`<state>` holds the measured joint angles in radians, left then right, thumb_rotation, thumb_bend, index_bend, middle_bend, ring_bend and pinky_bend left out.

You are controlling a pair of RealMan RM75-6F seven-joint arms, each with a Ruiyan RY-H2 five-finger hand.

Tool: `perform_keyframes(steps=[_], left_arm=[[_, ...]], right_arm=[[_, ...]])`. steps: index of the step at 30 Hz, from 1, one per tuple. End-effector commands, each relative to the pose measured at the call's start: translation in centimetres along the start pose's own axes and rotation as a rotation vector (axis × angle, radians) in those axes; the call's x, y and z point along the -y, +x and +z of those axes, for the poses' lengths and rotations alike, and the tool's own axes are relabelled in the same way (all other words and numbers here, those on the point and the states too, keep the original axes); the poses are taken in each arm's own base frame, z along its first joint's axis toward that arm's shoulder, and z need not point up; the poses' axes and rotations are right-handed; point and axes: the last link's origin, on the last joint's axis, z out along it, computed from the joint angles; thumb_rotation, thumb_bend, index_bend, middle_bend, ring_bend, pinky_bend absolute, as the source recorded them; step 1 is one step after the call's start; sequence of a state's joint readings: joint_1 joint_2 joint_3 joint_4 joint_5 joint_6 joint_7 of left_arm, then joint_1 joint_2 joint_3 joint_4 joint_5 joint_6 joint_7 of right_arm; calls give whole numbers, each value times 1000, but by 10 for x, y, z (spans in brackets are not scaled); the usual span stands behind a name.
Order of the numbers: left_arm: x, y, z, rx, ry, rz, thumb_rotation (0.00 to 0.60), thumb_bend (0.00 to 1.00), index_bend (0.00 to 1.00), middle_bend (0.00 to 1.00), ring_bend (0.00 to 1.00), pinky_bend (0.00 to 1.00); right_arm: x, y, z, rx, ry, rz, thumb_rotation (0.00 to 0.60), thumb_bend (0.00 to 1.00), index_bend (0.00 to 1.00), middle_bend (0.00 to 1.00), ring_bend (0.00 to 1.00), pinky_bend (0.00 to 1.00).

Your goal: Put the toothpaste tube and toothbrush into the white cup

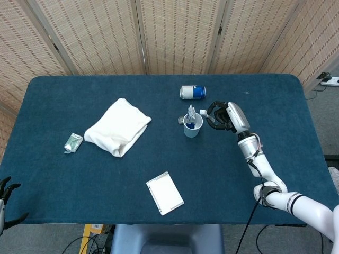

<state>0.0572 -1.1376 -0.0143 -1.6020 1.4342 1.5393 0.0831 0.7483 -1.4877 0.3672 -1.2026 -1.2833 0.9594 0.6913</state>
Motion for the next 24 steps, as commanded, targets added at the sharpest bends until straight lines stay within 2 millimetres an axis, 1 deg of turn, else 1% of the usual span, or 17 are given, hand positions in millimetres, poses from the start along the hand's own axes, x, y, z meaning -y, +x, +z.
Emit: perform_keyframes(steps=[1, 7, 13, 18, 24], left_arm=[[-1, 0, 0, 1, -2, 0, 600, 168, 265, 110, 28, 163], [1, -1, 0, 5, 4, 1, 600, 168, 264, 110, 28, 163], [5, 0, -2, 7, 22, 5, 600, 168, 264, 110, 28, 163], [5, 0, -2, 11, 23, 9, 600, 168, 264, 110, 28, 163], [4, 2, -1, 9, 24, 16, 600, 167, 264, 110, 28, 163]], right_arm=[[4, -4, 10, -21, 0, 106, 600, 317, 671, 938, 951, 1000], [-6, -20, 23, -22, -48, 224, 600, 317, 679, 938, 951, 1000], [-19, -29, 34, -32, -76, 306, 600, 317, 680, 938, 951, 1000], [-26, -35, 42, -31, -81, 342, 600, 317, 682, 938, 951, 1000], [-32, -44, 46, -28, -90, 368, 600, 318, 686, 939, 951, 1000]])
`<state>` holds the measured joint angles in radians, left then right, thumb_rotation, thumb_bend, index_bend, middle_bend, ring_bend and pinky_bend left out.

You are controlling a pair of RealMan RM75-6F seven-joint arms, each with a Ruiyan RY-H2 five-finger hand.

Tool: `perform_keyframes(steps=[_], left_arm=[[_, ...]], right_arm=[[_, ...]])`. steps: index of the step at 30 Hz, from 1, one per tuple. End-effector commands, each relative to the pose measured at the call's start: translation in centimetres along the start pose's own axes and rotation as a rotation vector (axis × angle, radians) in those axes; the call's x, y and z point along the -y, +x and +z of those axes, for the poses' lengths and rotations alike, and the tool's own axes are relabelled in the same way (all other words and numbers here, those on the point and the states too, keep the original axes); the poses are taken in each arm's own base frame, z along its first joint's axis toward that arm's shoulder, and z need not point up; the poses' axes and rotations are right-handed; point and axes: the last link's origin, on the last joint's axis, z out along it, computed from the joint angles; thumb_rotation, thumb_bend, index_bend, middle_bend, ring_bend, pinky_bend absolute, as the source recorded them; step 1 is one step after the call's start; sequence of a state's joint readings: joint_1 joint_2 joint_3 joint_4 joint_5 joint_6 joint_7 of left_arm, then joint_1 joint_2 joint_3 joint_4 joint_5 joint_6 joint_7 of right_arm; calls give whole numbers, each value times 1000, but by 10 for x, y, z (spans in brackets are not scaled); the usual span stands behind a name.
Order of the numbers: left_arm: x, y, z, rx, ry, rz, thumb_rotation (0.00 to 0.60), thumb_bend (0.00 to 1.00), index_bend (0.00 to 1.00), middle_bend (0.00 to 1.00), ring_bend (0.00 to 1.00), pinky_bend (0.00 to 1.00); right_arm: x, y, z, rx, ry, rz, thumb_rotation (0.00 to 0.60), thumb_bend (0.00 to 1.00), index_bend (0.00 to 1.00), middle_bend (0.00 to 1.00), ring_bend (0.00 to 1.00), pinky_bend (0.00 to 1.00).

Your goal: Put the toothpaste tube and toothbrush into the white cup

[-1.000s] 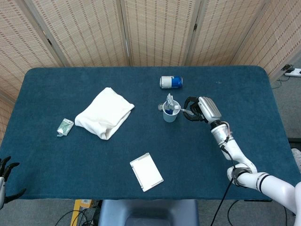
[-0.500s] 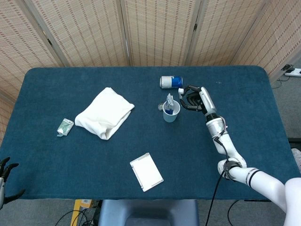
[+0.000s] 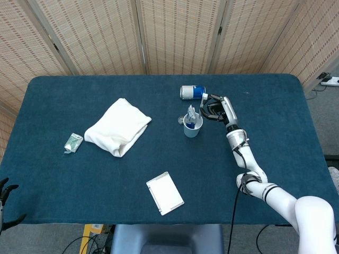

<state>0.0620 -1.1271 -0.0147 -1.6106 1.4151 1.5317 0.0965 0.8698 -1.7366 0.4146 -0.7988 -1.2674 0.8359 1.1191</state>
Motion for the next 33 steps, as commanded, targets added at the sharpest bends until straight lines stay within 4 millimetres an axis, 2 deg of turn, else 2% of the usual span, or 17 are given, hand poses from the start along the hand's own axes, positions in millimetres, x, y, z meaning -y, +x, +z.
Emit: perform_keyframes(steps=[1, 15, 17, 19, 22, 28, 33], left_arm=[[0, 1, 0, -1, 3, 3, 600, 167, 264, 110, 28, 163], [-1, 1, 1, 9, 4, 16, 600, 168, 264, 110, 28, 163], [-2, 1, 2, 9, 3, 15, 600, 168, 264, 110, 28, 163], [-2, 0, 2, 10, 0, 15, 600, 168, 264, 110, 28, 163], [-3, 0, 3, 10, -4, 13, 600, 168, 264, 110, 28, 163], [-3, 1, 4, 4, -9, 11, 600, 168, 263, 110, 28, 163], [-5, 2, 7, -13, -24, 6, 600, 168, 263, 110, 28, 163]], right_arm=[[-5, -8, 3, 14, -7, 15, 600, 318, 686, 939, 951, 1000], [-22, -14, 4, 14, -35, 51, 600, 318, 686, 938, 951, 1000], [-23, -13, 3, 14, -31, 48, 600, 285, 654, 936, 951, 1000], [-25, -12, 2, 22, -34, 43, 600, 206, 546, 931, 951, 1000], [-26, -9, 1, 16, -26, 23, 600, 155, 448, 927, 949, 1000], [-24, -2, -5, 10, 3, -26, 600, 148, 338, 927, 941, 1000], [-21, 20, -24, -12, 67, -213, 600, 149, 320, 926, 926, 1000]])
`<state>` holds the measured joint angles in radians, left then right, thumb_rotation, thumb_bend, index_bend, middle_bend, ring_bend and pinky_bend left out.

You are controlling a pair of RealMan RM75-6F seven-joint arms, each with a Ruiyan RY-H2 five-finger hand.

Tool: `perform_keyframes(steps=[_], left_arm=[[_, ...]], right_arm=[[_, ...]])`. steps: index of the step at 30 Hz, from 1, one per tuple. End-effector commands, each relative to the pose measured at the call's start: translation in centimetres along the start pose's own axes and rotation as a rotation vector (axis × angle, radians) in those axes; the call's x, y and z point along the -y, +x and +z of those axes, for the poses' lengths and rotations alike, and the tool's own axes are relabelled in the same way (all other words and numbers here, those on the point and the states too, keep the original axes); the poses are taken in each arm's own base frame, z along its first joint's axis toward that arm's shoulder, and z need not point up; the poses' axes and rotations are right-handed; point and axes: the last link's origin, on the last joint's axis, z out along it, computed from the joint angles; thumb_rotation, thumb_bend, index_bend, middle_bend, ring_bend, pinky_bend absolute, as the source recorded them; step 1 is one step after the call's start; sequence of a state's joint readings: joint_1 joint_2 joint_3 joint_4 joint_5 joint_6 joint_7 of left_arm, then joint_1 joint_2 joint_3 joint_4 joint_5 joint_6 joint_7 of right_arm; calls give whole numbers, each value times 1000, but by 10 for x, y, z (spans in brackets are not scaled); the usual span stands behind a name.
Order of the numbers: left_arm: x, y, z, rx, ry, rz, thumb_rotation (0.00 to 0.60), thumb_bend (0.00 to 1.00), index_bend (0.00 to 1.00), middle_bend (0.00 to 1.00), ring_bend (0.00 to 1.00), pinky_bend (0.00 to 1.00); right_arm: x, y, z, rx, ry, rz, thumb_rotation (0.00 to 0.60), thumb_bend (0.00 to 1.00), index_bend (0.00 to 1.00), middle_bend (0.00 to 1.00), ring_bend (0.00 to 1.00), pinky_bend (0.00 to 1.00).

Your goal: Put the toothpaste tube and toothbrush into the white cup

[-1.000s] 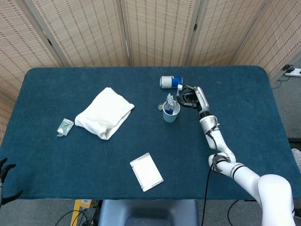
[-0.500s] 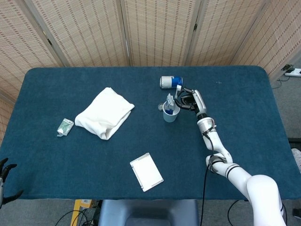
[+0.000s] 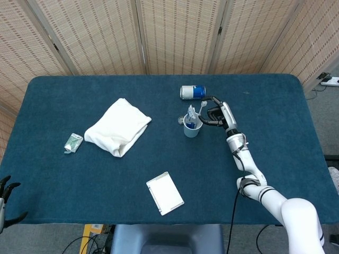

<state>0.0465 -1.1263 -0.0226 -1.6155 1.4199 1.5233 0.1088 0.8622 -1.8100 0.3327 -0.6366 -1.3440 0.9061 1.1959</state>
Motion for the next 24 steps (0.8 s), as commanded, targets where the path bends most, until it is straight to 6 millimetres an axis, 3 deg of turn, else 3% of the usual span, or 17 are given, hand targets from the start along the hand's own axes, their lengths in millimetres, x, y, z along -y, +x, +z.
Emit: perform_keyframes(steps=[1, 5, 9, 14, 24], left_arm=[[-1, 0, 2, -10, -7, -2, 600, 168, 263, 110, 28, 163], [-5, 0, 7, -25, -22, -4, 600, 168, 263, 110, 28, 163], [-10, -1, 13, -29, -44, 0, 600, 168, 263, 110, 28, 163], [-17, 0, 20, -45, -72, -5, 600, 168, 263, 110, 28, 163], [-32, -5, 29, -60, -101, -4, 600, 167, 263, 110, 28, 163]], right_arm=[[2, 22, -21, -30, 52, -182, 600, 159, 320, 920, 919, 1000], [7, 54, -52, -52, 100, -470, 600, 206, 320, 849, 841, 999], [16, 81, -90, -96, 76, -624, 600, 274, 320, 760, 741, 948], [23, 105, -137, -139, -9, -749, 600, 314, 320, 650, 621, 791], [26, 145, -232, -184, -217, -995, 600, 343, 284, 300, 211, 349]])
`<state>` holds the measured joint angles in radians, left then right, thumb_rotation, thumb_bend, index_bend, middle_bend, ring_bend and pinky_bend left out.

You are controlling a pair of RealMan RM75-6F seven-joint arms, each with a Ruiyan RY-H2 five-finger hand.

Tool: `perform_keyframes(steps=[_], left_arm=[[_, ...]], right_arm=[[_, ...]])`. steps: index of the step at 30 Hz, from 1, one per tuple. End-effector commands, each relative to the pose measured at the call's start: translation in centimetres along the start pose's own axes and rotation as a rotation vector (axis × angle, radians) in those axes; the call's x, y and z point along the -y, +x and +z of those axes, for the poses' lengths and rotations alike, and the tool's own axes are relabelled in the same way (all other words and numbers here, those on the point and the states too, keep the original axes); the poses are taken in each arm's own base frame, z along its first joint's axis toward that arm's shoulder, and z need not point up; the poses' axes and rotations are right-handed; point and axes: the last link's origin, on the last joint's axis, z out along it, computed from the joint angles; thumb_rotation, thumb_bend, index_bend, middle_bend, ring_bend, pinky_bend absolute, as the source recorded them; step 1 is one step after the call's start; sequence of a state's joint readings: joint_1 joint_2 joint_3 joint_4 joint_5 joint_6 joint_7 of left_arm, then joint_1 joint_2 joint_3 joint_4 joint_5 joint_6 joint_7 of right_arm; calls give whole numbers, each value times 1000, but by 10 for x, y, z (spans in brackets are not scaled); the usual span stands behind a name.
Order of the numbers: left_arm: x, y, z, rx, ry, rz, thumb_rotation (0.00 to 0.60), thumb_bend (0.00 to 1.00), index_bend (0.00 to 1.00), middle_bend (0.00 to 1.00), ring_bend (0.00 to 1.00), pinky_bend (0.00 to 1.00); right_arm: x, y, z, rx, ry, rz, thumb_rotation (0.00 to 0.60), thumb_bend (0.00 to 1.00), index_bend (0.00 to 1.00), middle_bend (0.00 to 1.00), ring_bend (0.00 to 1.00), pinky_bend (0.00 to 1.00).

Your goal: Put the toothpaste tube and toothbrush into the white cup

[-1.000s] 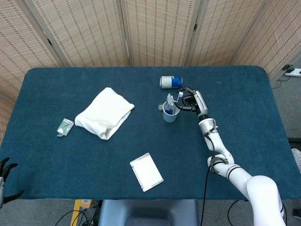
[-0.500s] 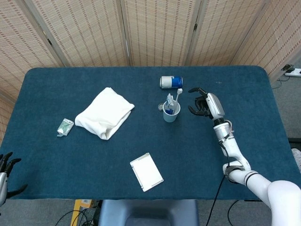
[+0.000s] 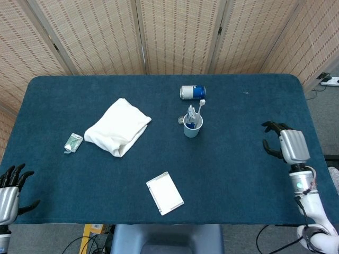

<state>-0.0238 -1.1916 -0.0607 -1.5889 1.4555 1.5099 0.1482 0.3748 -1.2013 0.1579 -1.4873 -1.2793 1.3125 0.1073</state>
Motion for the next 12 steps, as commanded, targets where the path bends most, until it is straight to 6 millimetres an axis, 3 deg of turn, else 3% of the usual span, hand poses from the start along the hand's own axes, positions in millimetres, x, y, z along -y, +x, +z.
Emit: perform_keyframes(steps=[1, 9, 12], left_arm=[[-5, 0, 2, -6, -9, 1, 600, 168, 263, 110, 28, 163], [-21, 0, 2, -21, -41, -19, 600, 168, 262, 110, 28, 163], [-22, -1, 2, -20, -44, -31, 600, 167, 262, 110, 28, 163]], right_arm=[[-18, 11, -41, 15, -74, -83, 600, 343, 275, 280, 187, 318], [-26, 9, -103, 37, -116, -43, 600, 343, 275, 272, 179, 298], [-27, 8, -115, 39, -128, -30, 600, 343, 275, 272, 179, 295]])
